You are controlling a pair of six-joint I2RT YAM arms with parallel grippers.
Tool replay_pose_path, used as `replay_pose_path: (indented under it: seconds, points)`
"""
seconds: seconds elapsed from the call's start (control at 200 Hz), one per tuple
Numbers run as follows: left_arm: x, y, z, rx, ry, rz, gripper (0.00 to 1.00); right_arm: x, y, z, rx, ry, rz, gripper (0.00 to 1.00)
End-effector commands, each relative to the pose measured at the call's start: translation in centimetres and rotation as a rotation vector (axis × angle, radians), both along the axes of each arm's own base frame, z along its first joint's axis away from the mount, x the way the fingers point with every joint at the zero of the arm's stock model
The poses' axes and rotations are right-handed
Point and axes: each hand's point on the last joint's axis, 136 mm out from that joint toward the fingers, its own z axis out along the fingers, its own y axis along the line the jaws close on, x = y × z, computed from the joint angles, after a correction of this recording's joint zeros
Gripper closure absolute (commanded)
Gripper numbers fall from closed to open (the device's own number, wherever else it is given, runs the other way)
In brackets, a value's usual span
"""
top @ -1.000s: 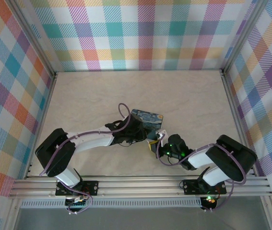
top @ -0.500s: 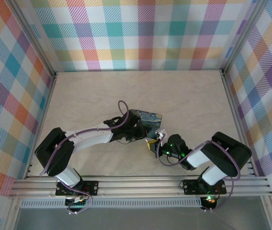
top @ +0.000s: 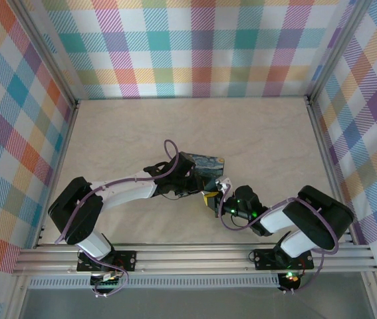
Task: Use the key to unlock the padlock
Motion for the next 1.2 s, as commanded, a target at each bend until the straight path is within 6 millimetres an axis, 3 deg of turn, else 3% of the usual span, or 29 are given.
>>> replay_pose_path:
  seconds: [0.0,1.195]
  points:
    - [0.8,-0.6,1.1,-0.029,-0.028,-0.006,0.78,-0.1,0.0,0.7,0.035,-0.017,0.005,1.00]
    - [0.7,-0.7,0.5,-0.040,-0.015,0.004,0.78,1.0,0.2,1.3,0.097,-0.029,-0.026,1.00]
